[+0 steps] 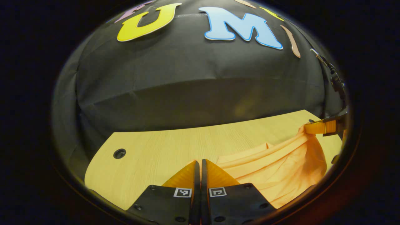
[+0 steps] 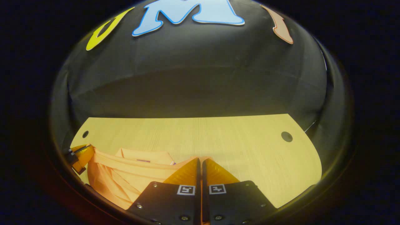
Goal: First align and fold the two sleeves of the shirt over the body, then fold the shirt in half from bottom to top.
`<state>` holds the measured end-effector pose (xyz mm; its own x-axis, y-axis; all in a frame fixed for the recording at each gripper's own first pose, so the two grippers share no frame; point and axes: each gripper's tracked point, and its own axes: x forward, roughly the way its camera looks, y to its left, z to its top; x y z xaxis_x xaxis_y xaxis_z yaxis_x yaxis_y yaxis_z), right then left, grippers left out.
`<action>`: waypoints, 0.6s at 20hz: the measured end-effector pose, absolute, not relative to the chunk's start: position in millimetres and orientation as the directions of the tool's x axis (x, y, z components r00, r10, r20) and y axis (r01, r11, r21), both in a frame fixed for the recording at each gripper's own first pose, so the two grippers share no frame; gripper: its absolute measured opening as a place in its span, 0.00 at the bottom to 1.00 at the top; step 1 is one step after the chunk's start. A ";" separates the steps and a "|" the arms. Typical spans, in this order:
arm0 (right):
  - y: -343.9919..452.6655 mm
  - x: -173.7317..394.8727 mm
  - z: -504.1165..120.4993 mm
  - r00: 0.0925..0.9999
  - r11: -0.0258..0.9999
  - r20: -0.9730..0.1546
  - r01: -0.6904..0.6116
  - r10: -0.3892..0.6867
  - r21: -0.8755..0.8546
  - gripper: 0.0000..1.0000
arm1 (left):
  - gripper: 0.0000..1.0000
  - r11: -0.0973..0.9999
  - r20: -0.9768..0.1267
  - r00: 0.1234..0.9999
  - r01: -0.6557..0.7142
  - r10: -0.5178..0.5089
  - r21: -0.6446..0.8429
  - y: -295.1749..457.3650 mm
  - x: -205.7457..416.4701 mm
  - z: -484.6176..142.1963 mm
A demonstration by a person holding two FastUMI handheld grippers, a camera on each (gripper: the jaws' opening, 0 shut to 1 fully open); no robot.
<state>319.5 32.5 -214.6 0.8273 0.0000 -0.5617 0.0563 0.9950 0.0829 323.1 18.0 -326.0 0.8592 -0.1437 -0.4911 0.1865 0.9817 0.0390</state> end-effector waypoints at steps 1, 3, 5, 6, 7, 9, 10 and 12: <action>32.0 321.0 -218.5 0.825 0.996 -0.566 0.057 -0.005 0.075 0.02 | 0.06 0.982 -0.496 0.857 0.184 -0.140 0.041 18.4 323.5 -330.7; 32.1 323.4 -225.9 0.818 0.996 -0.574 0.059 -0.010 0.065 0.02 | 0.05 0.983 -0.509 0.851 0.180 -0.132 0.046 19.2 324.3 -340.0; 31.4 324.0 -231.3 0.812 0.997 -0.583 0.062 -0.020 0.052 0.04 | 0.06 0.983 -0.521 0.844 0.178 -0.128 0.048 19.7 325.0 -346.9; 32.0 324.1 -233.6 0.809 0.997 -0.588 0.065 -0.024 0.048 0.04 | 0.06 0.982 -0.525 0.841 0.181 -0.131 0.045 18.6 324.8 -348.7; 33.1 323.5 -234.6 0.807 0.997 -0.590 0.063 -0.024 0.046 0.04 | 0.06 0.982 -0.526 0.840 0.181 -0.131 0.045 18.5 324.3 -349.3; 35.9 322.0 -235.1 0.803 0.997 -0.595 0.060 -0.025 0.038 0.04 | 0.08 0.982 -0.530 0.839 0.179 -0.125 0.052 18.9 321.7 -349.5; 37.4 320.8 -233.5 0.802 0.998 -0.597 0.056 -0.025 0.035 0.06 | 0.11 0.982 -0.534 0.837 0.178 -0.121 0.058 18.8 321.2 -349.8; 40.1 318.9 -232.4 0.803 0.999 -0.595 0.046 -0.020 0.028 0.19 | 0.14 0.982 -0.539 0.833 0.182 -0.125 0.055 18.6 320.9 -348.7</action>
